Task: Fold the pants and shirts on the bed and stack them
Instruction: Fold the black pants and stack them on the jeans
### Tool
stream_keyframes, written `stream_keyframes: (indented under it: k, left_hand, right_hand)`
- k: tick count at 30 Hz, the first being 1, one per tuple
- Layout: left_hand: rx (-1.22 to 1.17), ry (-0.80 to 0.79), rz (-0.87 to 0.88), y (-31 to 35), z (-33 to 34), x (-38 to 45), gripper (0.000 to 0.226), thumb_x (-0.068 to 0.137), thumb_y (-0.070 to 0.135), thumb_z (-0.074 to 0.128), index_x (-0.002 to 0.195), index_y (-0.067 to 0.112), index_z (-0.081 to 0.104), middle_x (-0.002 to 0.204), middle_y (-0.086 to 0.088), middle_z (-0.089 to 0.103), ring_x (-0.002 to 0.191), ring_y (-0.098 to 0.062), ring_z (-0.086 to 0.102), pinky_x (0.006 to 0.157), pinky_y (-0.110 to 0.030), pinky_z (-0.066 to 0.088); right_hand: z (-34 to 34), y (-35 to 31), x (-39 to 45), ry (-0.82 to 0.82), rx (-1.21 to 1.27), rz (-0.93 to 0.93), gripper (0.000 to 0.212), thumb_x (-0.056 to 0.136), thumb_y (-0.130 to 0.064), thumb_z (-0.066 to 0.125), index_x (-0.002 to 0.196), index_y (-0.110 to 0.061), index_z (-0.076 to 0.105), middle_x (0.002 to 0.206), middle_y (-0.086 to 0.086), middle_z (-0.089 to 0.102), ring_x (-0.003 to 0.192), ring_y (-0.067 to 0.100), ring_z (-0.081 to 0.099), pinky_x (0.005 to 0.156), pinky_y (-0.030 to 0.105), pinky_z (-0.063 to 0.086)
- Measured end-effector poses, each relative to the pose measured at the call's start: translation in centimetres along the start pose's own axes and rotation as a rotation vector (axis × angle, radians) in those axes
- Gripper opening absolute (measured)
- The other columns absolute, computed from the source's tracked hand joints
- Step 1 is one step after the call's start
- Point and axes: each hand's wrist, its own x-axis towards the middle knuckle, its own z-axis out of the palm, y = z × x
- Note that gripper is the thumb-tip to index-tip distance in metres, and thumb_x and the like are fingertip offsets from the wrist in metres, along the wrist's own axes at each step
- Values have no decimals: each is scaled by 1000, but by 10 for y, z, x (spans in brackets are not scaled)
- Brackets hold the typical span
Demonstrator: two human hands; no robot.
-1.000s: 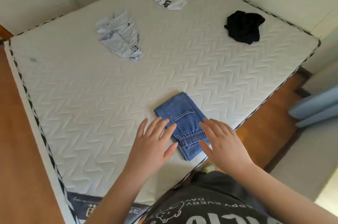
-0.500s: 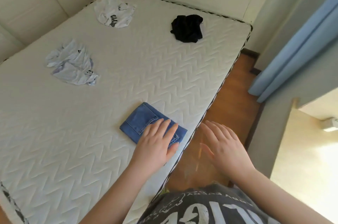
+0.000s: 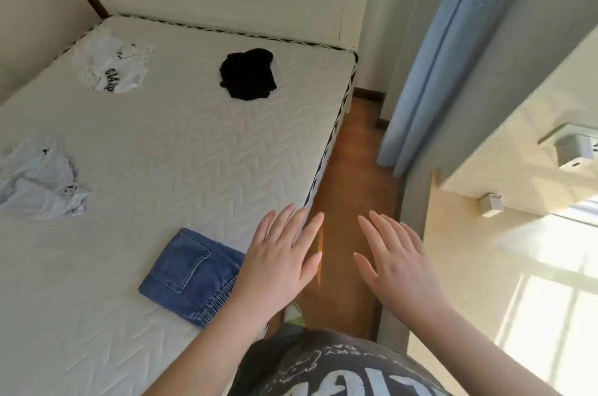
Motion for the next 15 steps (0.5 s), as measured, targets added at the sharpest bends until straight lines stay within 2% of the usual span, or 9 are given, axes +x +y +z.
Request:
stream_keyframes:
  k: [9, 15]
  left_hand:
    - [32, -6, 66, -55, 20, 98, 58, 95, 49, 34, 140, 18, 54, 139, -8, 57, 132, -30, 50, 110, -51, 38]
    - [5, 26, 86, -93, 12, 173, 58, 95, 50, 33, 137, 18, 57, 137, -9, 59, 131, -30, 52, 109, -52, 40]
  right_hand:
    - [7, 25, 94, -52, -26, 65, 56, 89, -43, 64, 137, -15, 55, 141, 9, 55, 130, 28, 52, 110, 45, 38]
    - [0, 36, 170, -82, -67, 137, 55, 93, -46, 55, 139, -17, 55, 142, 9, 54, 131, 28, 51, 111, 46, 37]
